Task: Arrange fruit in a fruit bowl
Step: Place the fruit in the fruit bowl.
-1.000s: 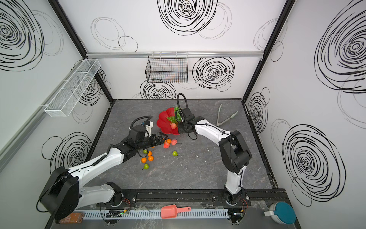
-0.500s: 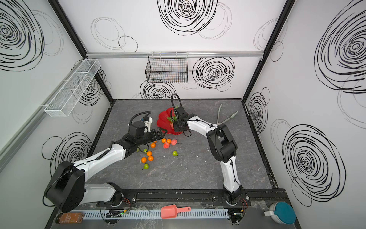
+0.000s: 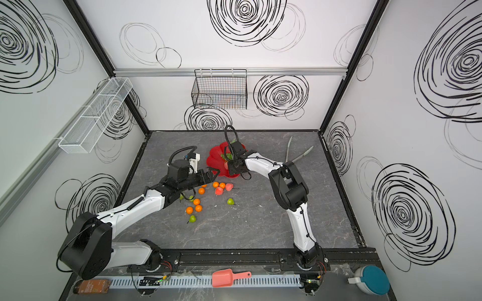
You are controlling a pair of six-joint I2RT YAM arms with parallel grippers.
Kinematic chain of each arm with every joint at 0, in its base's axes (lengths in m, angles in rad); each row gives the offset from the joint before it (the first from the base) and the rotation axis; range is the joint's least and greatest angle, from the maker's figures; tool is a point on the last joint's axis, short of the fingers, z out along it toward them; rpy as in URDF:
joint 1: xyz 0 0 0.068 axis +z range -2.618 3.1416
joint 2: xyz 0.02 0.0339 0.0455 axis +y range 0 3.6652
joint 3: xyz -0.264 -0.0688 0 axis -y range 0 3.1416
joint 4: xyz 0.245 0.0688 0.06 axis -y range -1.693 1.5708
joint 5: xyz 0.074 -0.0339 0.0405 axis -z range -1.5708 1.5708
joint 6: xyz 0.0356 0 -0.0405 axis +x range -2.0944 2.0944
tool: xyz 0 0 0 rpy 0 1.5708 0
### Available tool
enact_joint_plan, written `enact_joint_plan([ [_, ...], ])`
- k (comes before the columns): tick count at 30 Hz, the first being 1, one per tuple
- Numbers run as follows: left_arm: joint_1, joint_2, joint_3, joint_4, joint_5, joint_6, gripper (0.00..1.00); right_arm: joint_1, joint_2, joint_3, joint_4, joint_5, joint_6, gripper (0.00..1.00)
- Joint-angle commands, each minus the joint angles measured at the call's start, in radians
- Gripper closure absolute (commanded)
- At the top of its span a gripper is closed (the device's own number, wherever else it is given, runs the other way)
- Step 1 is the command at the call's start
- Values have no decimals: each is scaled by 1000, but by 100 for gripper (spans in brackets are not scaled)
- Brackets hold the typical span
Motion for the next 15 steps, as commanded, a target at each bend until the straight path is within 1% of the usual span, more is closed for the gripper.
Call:
enact_joint_plan([
  [1,9,-15,-5,29,0,13,4,0,0,33,-32,17,-2,42],
  [5,8,-33,-6,14,-6,13,4,-1,-29,35,-44,28,-4,41],
  [7,9,-52,0,-22,-10,15,4,0,-54,31,-48,31,-6,40],
  [10,6,-106,7,-97,-38,28,4,2,-104,16,-59,36,-18,40],
  [15,3,-233,-19,-195,-78,56,4,26,-226,-71,-27,66,-49,40],
])
